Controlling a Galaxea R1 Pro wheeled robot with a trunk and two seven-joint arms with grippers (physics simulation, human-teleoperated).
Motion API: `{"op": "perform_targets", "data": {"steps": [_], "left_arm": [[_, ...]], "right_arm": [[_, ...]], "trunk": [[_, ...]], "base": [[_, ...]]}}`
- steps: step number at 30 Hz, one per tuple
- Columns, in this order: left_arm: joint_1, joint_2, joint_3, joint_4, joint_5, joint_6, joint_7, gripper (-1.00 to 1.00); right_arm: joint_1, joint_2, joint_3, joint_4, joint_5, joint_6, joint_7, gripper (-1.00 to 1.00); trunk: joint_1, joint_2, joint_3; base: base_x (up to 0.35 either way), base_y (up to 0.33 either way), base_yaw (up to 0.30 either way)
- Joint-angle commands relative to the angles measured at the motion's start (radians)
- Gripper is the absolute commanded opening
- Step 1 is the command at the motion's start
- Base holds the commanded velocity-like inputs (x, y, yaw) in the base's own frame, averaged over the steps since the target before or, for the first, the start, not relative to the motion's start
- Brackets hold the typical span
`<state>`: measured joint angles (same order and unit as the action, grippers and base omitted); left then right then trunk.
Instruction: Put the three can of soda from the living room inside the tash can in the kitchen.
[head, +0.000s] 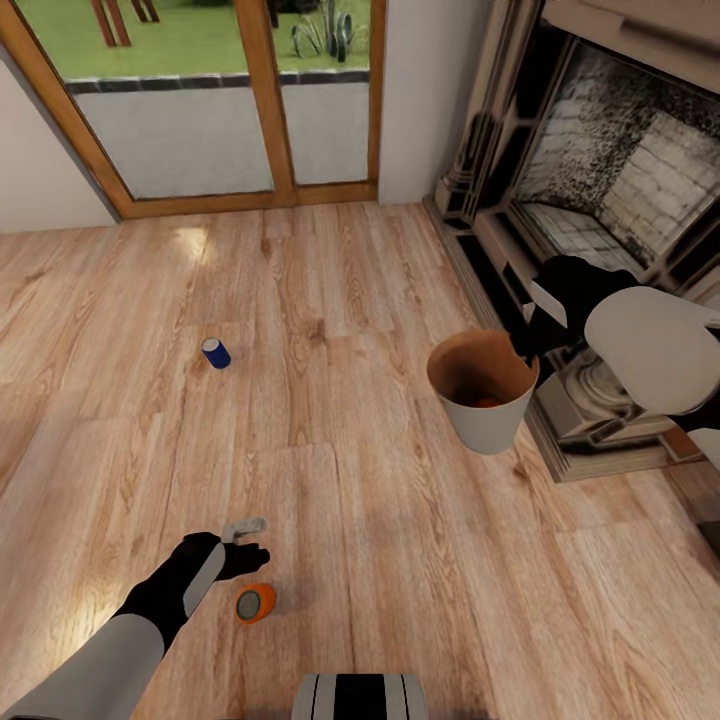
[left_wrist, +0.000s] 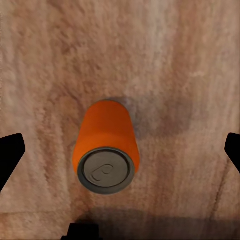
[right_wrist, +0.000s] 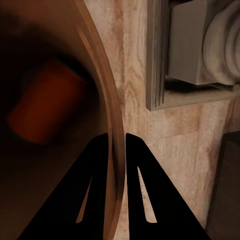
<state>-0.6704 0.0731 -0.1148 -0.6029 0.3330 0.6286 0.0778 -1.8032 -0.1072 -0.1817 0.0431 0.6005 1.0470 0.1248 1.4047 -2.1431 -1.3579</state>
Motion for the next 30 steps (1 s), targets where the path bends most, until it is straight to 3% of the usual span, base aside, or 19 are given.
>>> {"op": "perform_targets", "data": {"steps": [1, 30], "left_arm": [[0.0, 0.0, 0.0, 0.0, 0.0, 0.0, 0.0, 1.0], [0.0, 0.0, 0.004, 0.003, 0.001, -0.001, -0.003, 1.0]], "right_arm": [[0.0, 0.0, 0.005, 0.0, 0.001, 0.0, 0.003, -1.0], [-0.003, 0.0, -0.006, -0.002, 0.0, 0.0, 0.003, -1.0]], "trunk": [[0.0, 0.0, 0.0], [0.107, -0.196, -0.088]], "base": [[0.0, 0.0, 0.0], [0.0, 0.0, 0.0]]}}
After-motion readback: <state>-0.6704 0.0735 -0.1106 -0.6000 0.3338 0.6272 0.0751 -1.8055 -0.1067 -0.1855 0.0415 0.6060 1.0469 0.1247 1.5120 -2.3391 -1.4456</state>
